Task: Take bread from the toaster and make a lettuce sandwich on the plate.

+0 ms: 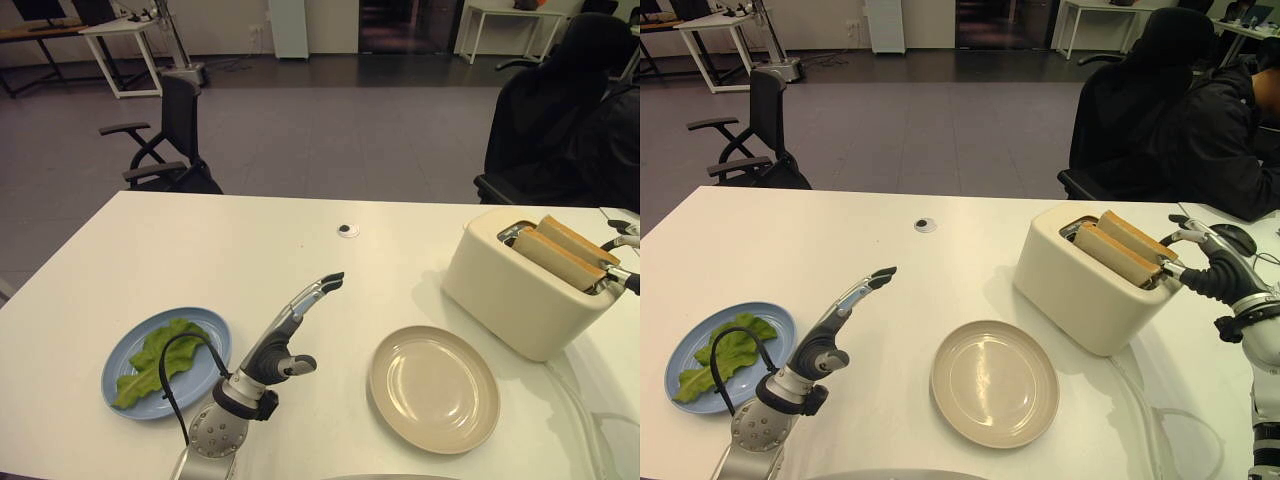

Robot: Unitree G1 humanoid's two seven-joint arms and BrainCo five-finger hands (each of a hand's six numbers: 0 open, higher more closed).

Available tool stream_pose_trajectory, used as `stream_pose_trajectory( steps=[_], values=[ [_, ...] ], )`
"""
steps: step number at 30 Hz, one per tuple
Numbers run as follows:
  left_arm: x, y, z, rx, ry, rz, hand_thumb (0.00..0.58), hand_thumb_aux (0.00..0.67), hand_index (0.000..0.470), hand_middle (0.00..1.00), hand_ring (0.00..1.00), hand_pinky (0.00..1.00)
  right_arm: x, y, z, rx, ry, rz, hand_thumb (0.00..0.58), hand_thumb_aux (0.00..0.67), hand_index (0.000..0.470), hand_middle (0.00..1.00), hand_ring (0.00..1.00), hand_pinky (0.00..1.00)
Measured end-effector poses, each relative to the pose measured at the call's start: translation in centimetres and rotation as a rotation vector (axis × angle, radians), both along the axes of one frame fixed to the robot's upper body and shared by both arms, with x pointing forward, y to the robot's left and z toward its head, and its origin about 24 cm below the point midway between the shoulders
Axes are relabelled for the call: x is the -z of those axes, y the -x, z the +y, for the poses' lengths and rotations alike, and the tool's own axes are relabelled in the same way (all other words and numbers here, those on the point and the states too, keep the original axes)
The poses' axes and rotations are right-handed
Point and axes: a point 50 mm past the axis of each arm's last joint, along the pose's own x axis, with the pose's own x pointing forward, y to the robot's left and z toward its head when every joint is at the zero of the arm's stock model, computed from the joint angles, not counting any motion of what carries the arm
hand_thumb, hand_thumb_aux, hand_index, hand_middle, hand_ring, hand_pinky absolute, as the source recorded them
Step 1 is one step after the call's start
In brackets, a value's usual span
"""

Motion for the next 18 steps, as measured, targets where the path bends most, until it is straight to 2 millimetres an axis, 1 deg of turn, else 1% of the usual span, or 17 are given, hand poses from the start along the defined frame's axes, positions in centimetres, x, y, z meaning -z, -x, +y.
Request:
stream_pose_trajectory(
  steps=[1, 13, 15, 18],
  values=[
    [0.0, 0.0, 0.0, 0.000, 0.000, 0.000, 0.000, 0.000, 0.000, 0.00, 0.00, 0.00, 0.0, 0.0, 0.1, -0.008, -0.001, 0.002, 0.580, 0.670, 0.470, 0.00, 0.00, 0.00],
    [0.0, 0.0, 0.1, -0.003, -0.002, -0.002, 0.000, 0.000, 0.000, 0.00, 0.00, 0.00, 0.4, -0.2, 0.2, -0.003, -0.047, 0.017, 0.580, 0.670, 0.470, 0.00, 0.00, 0.00],
    [0.0, 0.0, 0.1, -0.004, -0.002, -0.003, 0.000, 0.000, 0.000, 0.00, 0.00, 0.00, 0.2, -0.3, 0.1, -0.002, -0.060, 0.013, 0.580, 0.670, 0.470, 0.00, 0.00, 0.00],
    [0.0, 0.0, 0.1, -0.007, -0.003, -0.005, 0.000, 0.000, 0.000, 0.00, 0.00, 0.00, -0.7, -0.2, 0.4, -0.028, -0.159, -0.025, 0.580, 0.670, 0.470, 0.00, 0.00, 0.00]
  ],
)
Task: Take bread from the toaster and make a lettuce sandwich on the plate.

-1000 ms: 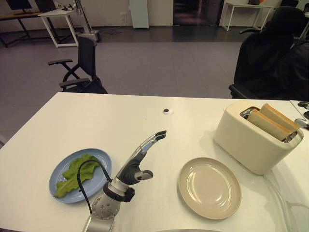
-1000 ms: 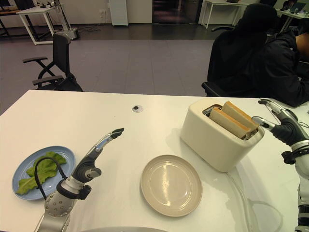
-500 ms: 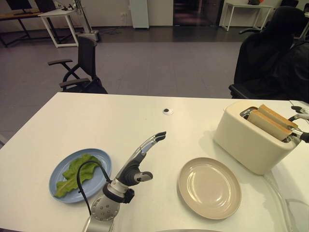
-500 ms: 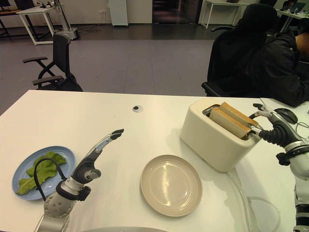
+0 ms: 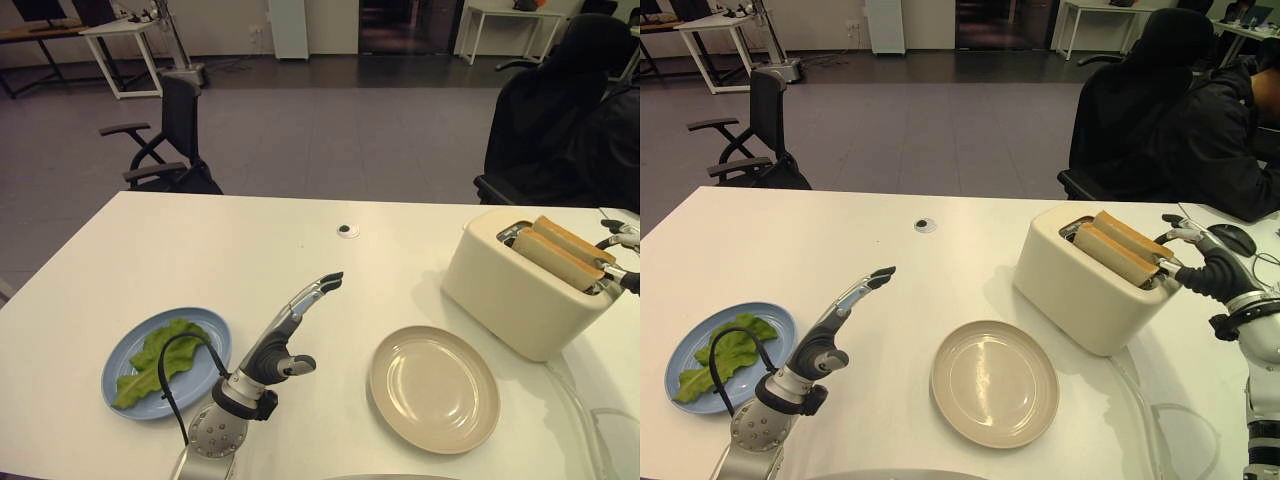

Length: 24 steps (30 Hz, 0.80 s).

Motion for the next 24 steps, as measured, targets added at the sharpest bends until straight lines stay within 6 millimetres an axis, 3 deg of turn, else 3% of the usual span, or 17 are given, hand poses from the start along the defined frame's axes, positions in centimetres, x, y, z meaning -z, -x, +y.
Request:
stream_pose_trajectory(
  steps=[5, 11, 18, 24],
  values=[
    [-0.3, -0.1, 0.6, -0.033, -0.007, -0.017, 0.000, 0.000, 0.000, 0.00, 0.00, 0.00, -5.1, 0.6, 1.8, -0.207, -0.255, -0.133, 0.580, 0.670, 0.470, 0.00, 0.00, 0.00],
    [-0.9, -0.3, 1.5, -0.081, -0.007, -0.049, 0.000, 0.000, 0.000, 0.00, 0.00, 0.00, -8.3, 2.3, 4.4, -0.519, -0.375, -0.060, 0.580, 0.670, 0.470, 0.00, 0.00, 0.00],
    [-1.6, -0.3, 3.0, -0.131, -0.056, -0.079, 0.000, 0.000, 0.000, 0.00, 0.00, 0.00, -7.8, 4.3, 8.7, -0.881, -0.301, 0.182, 0.580, 0.670, 0.470, 0.00, 0.00, 0.00],
    [-1.9, 0.7, 6.4, -0.246, -0.174, -0.074, 0.000, 0.000, 0.000, 0.00, 0.00, 0.00, -4.9, 4.3, 11.2, -1.059, -0.001, 0.396, 0.580, 0.670, 0.470, 0.00, 0.00, 0.00]
  ],
)
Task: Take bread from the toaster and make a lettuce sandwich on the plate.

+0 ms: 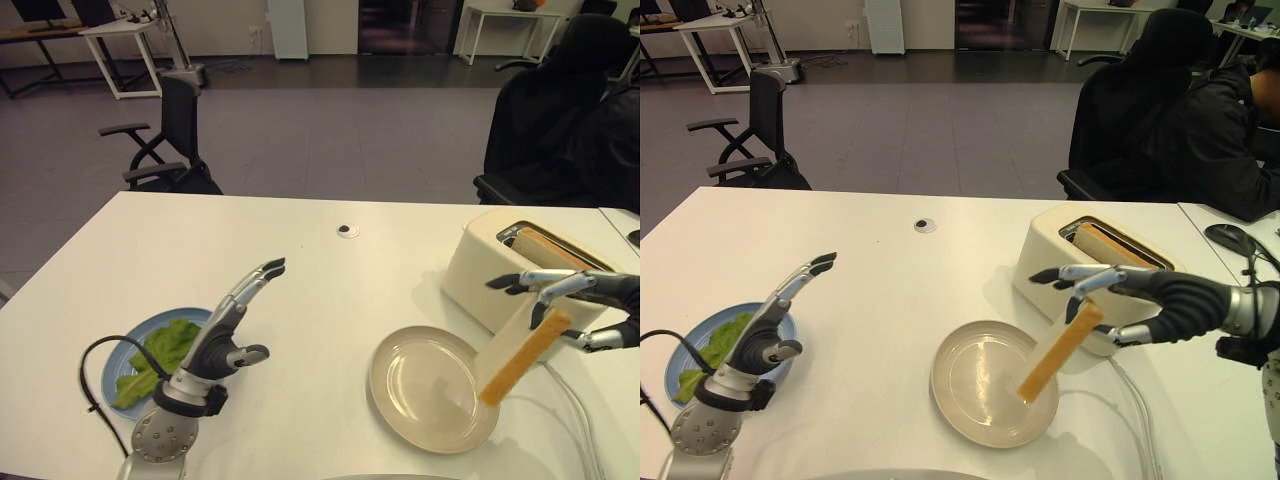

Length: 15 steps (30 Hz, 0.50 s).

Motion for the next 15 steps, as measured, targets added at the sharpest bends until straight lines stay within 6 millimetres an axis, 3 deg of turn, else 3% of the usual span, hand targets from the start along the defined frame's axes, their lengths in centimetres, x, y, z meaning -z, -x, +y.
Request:
stream_pose_trajectory(
  steps=[6, 10, 11, 12, 15],
  values=[
    [0.1, 0.8, 3.2, -0.147, -0.143, 0.021, 0.000, 0.000, 0.000, 0.00, 0.00, 0.00, 3.2, -1.1, 2.8, -0.175, 0.265, 0.025, 0.580, 0.670, 0.470, 0.00, 0.00, 0.00],
    [0.6, 1.3, 6.9, -0.378, -0.357, 0.061, 0.000, 0.000, 0.000, 0.00, 0.00, 0.00, 5.0, -2.4, 5.3, -0.286, 0.408, 0.007, 0.580, 0.670, 0.470, 0.00, 0.00, 0.00],
    [1.0, 1.3, 8.0, -0.452, -0.442, 0.090, 0.000, 0.000, 0.000, 0.00, 0.00, 0.00, 5.6, -2.7, 6.1, -0.306, 0.422, 0.000, 0.549, 0.515, 0.361, 0.00, 0.00, 0.00],
    [1.4, 1.5, 8.9, -0.504, -0.513, 0.117, 0.000, 0.000, 0.000, 0.00, 0.00, 0.00, 6.1, -2.9, 6.6, -0.316, 0.431, -0.006, 0.000, 0.000, 0.000, 0.00, 0.00, 0.00],
    [2.4, 2.1, 10.7, -0.625, -0.693, 0.194, 0.000, 0.000, 0.000, 0.00, 0.00, 0.00, 7.0, -4.1, 8.0, -0.293, 0.435, -0.058, 0.000, 0.000, 0.000, 0.00, 0.00, 0.00]
  ],
)
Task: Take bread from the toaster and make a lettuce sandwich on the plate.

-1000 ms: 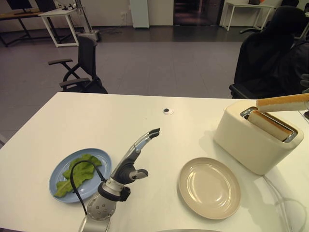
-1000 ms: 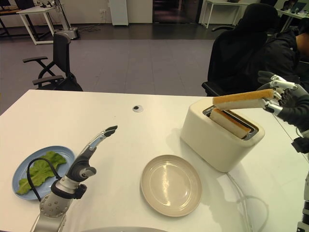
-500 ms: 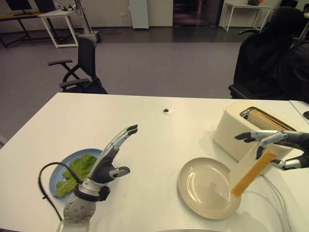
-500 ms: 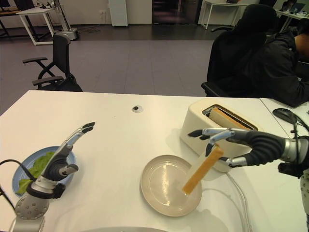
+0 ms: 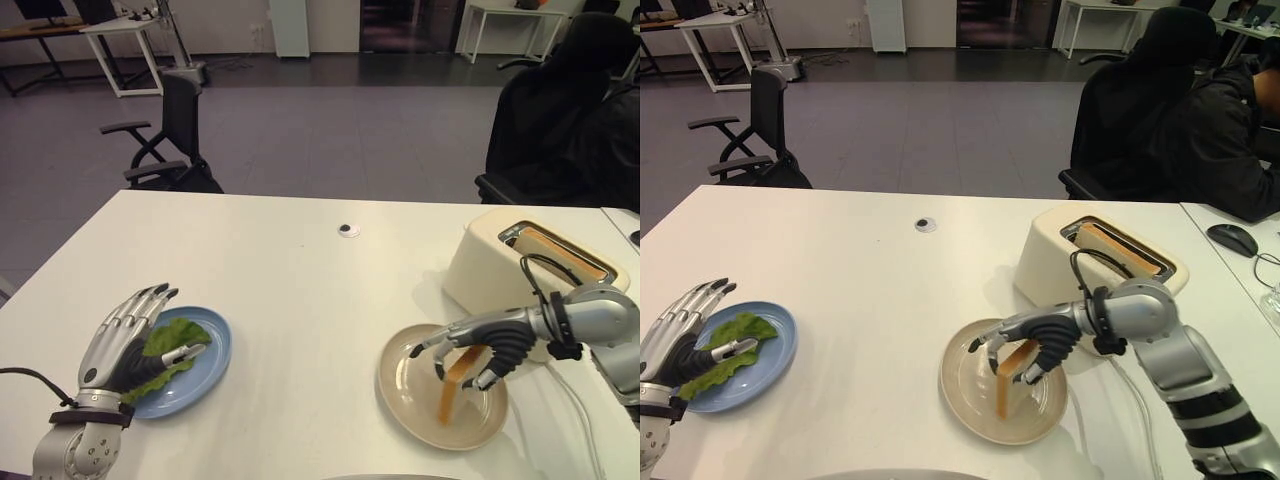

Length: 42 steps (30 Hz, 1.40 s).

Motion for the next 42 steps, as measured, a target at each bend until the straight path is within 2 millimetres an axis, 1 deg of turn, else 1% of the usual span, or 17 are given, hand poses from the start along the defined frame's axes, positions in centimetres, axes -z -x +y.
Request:
stream_pose_trajectory(
  steps=[5, 10, 11, 13, 14, 15, 16, 17, 18, 19, 25, 31, 34, 36, 38, 40, 42],
  values=[
    [1.6, 1.1, 2.0, -0.126, -0.139, 0.142, 0.000, 0.000, 0.000, 0.00, 0.00, 0.00, 0.0, -1.1, 1.5, 0.036, -0.088, -0.089, 0.000, 0.000, 0.000, 0.00, 0.00, 0.00],
    [3.6, 1.7, 3.2, -0.187, -0.217, 0.266, 0.000, 0.000, 0.000, 0.00, 0.00, 0.00, -0.8, -1.1, 1.7, 0.059, -0.152, -0.154, 0.000, 0.000, 0.000, 0.00, 0.00, 0.00],
    [3.9, 1.8, 3.5, -0.203, -0.227, 0.274, 0.036, 0.021, 0.015, 0.00, 0.00, 0.00, -0.9, -0.9, 1.7, 0.060, -0.168, -0.163, 0.000, 0.000, 0.000, 0.00, 0.00, 0.00],
    [4.3, 1.8, 4.1, -0.216, -0.256, 0.303, 0.209, 0.134, 0.094, 0.00, 0.00, 0.00, -0.5, -0.4, 1.4, 0.068, -0.173, -0.148, 0.000, 0.000, 0.000, 0.00, 0.00, 0.00],
    [4.4, 1.7, 4.3, -0.225, -0.261, 0.303, 0.271, 0.181, 0.127, 0.00, 0.00, 0.00, -0.2, -0.2, 1.3, 0.071, -0.172, -0.141, 0.000, 0.000, 0.000, 0.00, 0.00, 0.00],
    [4.6, 1.7, 4.4, -0.231, -0.260, 0.311, 0.392, 0.289, 0.203, 0.00, 0.00, 0.00, -0.2, 0.0, 1.3, 0.072, -0.175, -0.141, 0.000, 0.000, 0.000, 0.00, 0.00, 0.00],
    [4.8, 1.8, 4.5, -0.236, -0.256, 0.318, 0.468, 0.376, 0.264, 0.00, 0.00, 0.00, -0.1, 0.1, 1.1, 0.077, -0.179, -0.140, 0.000, 0.000, 0.000, 0.00, 0.00, 0.00],
    [4.8, 1.6, 4.5, -0.231, -0.249, 0.306, 0.526, 0.465, 0.326, 0.00, 0.00, 0.00, 0.0, 0.2, 1.0, 0.083, -0.182, -0.139, 0.000, 0.000, 0.000, 0.00, 0.00, 0.00],
    [4.8, 1.4, 4.6, -0.227, -0.248, 0.304, 0.565, 0.562, 0.394, 0.00, 0.00, 0.00, 0.0, 0.3, 1.0, 0.083, -0.184, -0.140, 0.000, 0.000, 0.000, 0.00, 0.00, 0.00],
    [4.8, 1.2, 4.5, -0.221, -0.239, 0.297, 0.580, 0.670, 0.470, 0.00, 0.00, 0.00, 0.0, 0.3, 1.0, 0.083, -0.189, -0.140, 0.000, 0.000, 0.000, 0.00, 0.00, 0.00],
    [4.5, 0.3, 2.9, -0.144, -0.138, 0.227, 0.580, 0.670, 0.470, 0.00, 0.00, 0.00, 0.1, 0.3, 0.9, 0.090, -0.205, -0.143, 0.000, 0.000, 0.000, 0.00, 0.00, 0.00],
    [3.9, 0.1, 2.7, -0.129, -0.091, 0.175, 0.580, 0.670, 0.470, 0.00, 0.00, 0.00, 0.4, 0.2, 0.7, 0.105, -0.212, -0.138, 0.000, 0.000, 0.000, 0.00, 0.00, 0.00],
    [2.5, -0.1, 2.9, -0.126, -0.079, 0.111, 0.580, 0.670, 0.470, 0.00, 0.00, 0.00, 0.4, 0.3, 0.6, 0.111, -0.222, -0.143, 0.000, 0.000, 0.000, 0.00, 0.00, 0.00],
    [1.1, -0.3, 2.4, -0.095, -0.036, 0.043, 0.580, 0.670, 0.470, 0.00, 0.00, 0.00, 0.4, 0.1, 0.5, 0.125, -0.239, -0.154, 0.000, 0.000, 0.000, 0.00, 0.00, 0.00],
    [-0.9, -0.9, 0.7, -0.008, 0.051, -0.052, 0.580, 0.670, 0.470, 0.00, 0.00, 0.00, 0.2, -0.2, 0.1, 0.172, -0.281, -0.174, 0.000, 0.000, 0.000, 0.00, 0.00, 0.00],
    [-2.6, -1.4, -1.7, 0.104, 0.140, -0.118, 0.580, 0.670, 0.470, 0.00, 0.00, 0.00, -0.3, -0.8, -0.9, 0.238, -0.332, -0.208, 0.000, 0.000, 0.000, 0.00, 0.00, 0.00],
    [-3.1, -1.8, -3.7, 0.197, 0.212, -0.114, 0.580, 0.670, 0.470, 0.00, 0.00, 0.00, -0.4, -1.1, -1.7, 0.288, -0.358, -0.229, 0.000, 0.000, 0.000, 0.00, 0.00, 0.00]
  ],
)
